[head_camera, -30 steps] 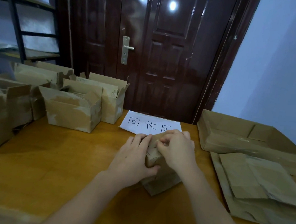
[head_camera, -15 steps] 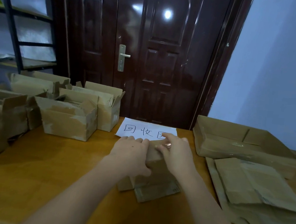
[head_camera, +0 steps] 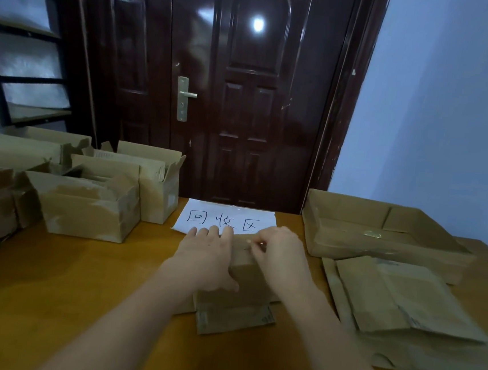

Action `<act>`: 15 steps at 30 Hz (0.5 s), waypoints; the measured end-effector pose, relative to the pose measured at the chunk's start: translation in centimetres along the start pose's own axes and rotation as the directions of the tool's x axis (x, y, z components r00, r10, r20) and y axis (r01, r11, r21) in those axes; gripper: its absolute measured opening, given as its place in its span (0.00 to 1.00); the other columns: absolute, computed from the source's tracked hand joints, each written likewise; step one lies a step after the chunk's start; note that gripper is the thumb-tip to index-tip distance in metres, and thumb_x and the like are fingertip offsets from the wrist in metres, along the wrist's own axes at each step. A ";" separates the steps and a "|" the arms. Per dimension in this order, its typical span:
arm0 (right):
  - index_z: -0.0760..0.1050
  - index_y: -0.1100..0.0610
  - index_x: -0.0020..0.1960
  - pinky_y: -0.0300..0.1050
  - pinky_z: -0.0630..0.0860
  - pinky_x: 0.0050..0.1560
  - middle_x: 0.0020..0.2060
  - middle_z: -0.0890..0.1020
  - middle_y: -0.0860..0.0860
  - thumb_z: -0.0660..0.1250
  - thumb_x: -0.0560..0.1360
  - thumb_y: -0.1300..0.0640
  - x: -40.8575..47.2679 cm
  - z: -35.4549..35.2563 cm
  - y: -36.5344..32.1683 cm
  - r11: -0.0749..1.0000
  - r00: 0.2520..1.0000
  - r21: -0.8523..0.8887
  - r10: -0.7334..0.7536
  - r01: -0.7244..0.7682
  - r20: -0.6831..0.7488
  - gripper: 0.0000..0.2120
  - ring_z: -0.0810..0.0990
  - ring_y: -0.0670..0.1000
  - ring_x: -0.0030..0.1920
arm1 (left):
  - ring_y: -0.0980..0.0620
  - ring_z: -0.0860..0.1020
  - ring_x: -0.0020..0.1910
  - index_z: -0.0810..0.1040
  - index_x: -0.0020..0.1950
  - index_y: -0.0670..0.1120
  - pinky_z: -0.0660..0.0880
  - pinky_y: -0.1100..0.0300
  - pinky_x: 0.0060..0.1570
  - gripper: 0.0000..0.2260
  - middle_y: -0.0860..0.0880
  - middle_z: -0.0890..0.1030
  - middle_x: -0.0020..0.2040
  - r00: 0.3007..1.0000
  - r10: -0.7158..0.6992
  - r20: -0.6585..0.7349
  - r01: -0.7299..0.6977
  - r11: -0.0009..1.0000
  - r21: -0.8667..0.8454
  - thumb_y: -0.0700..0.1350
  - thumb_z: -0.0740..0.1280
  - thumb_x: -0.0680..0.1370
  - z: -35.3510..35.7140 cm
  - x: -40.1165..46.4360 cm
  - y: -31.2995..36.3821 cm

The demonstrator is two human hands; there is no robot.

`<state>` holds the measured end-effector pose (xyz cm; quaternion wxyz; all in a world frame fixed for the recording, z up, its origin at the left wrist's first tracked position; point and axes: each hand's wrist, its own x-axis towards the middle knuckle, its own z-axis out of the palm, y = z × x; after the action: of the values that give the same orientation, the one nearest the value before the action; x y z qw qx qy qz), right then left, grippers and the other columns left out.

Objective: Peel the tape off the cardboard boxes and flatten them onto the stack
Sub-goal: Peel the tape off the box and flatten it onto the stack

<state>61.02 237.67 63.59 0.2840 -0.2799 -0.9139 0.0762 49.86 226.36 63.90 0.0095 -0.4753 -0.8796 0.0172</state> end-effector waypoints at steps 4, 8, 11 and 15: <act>0.83 0.48 0.57 0.45 0.78 0.54 0.50 0.83 0.45 0.68 0.80 0.50 -0.2 0.3 0.5 0.980 0.999 0.195 0.048 -0.051 0.020 0.09 0.78 0.47 0.54 | 0.46 0.67 0.72 0.61 0.73 0.47 0.53 0.43 0.79 0.45 0.49 0.70 0.67 0.999 0.025 -0.044 -0.030 0.993 -0.113 0.68 0.75 0.68 0.4 1.0 0.9; 0.82 0.49 0.63 0.41 0.74 0.60 0.63 0.76 0.44 0.67 0.80 0.44 0.1 0.5 1.8 0.971 0.983 0.162 0.167 -0.176 0.070 0.16 0.72 0.48 0.62 | 0.47 0.59 0.79 0.51 0.83 0.48 0.49 0.41 0.80 0.56 0.50 0.62 0.79 0.991 0.019 -0.134 -0.030 0.996 -0.083 0.77 0.69 0.66 2.1 1.3 1.3; 0.83 0.51 0.55 0.33 0.72 0.40 0.49 0.81 0.44 0.66 0.81 0.49 0.5 0.6 2.2 0.961 0.978 0.189 0.191 -0.203 0.084 0.10 0.76 0.43 0.43 | 0.48 0.61 0.77 0.54 0.81 0.49 0.51 0.42 0.80 0.53 0.51 0.64 0.77 0.984 0.022 -0.178 -0.035 0.997 -0.069 0.77 0.68 0.67 2.8 1.6 1.1; 0.75 0.50 0.58 0.38 0.77 0.40 0.46 0.80 0.47 0.63 0.83 0.54 1.1 0.0 2.4 0.978 0.979 0.057 0.202 -0.202 -0.002 0.05 0.78 0.46 0.42 | 0.48 0.63 0.75 0.55 0.80 0.50 0.53 0.42 0.79 0.52 0.51 0.65 0.75 0.986 0.027 -0.166 -0.036 0.998 -0.050 0.77 0.68 0.67 2.6 1.8 1.2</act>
<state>61.41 240.26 63.37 0.2859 -0.3634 -0.8772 0.1293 49.81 228.46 61.28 0.0697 -0.4889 -0.8684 -0.0453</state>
